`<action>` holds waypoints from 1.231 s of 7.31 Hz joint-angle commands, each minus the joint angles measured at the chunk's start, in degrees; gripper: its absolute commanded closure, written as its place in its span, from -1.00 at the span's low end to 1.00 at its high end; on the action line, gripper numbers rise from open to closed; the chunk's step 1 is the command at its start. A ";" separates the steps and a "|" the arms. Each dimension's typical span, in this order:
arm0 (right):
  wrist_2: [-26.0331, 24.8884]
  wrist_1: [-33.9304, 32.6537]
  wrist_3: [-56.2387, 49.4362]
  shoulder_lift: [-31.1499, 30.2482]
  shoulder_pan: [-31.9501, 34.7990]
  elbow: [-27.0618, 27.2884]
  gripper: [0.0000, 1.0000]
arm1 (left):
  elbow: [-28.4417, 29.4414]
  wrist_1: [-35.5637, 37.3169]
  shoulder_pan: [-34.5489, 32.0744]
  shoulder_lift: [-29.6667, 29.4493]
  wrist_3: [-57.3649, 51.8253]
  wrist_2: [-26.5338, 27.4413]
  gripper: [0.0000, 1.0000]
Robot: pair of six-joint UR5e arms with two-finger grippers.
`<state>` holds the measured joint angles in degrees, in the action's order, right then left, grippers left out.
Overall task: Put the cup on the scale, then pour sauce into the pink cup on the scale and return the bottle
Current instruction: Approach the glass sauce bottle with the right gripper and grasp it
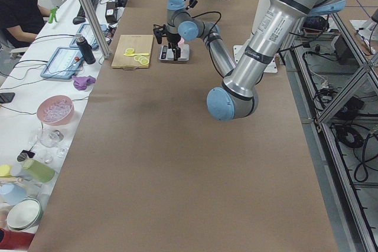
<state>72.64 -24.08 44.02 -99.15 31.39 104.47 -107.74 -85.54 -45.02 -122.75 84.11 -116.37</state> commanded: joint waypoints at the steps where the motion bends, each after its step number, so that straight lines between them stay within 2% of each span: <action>1: -5.20 1.23 1.32 0.98 -3.69 -1.55 -0.97 | 0.07 -0.07 0.02 0.05 0.00 0.00 -0.98; 3: -9.51 1.41 1.33 2.21 -5.19 -2.78 -0.96 | 0.42 -0.07 0.02 0.05 0.00 -0.09 -0.98; 5: -11.28 1.49 1.33 5.80 -5.46 -5.93 -0.96 | 0.68 -0.16 0.20 0.05 0.09 -0.09 -0.98; 6: -11.55 1.49 1.33 7.99 -5.55 -7.51 -0.95 | 0.86 -0.16 0.20 0.05 0.00 -0.09 -0.98; 9: -11.81 1.58 0.98 8.19 -5.55 -9.89 -0.93 | 1.21 -0.24 0.37 -0.04 0.70 -0.09 -0.98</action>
<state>61.07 -22.57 45.21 -91.15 25.85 95.77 -106.77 -85.69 -44.74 -122.71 84.45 -116.45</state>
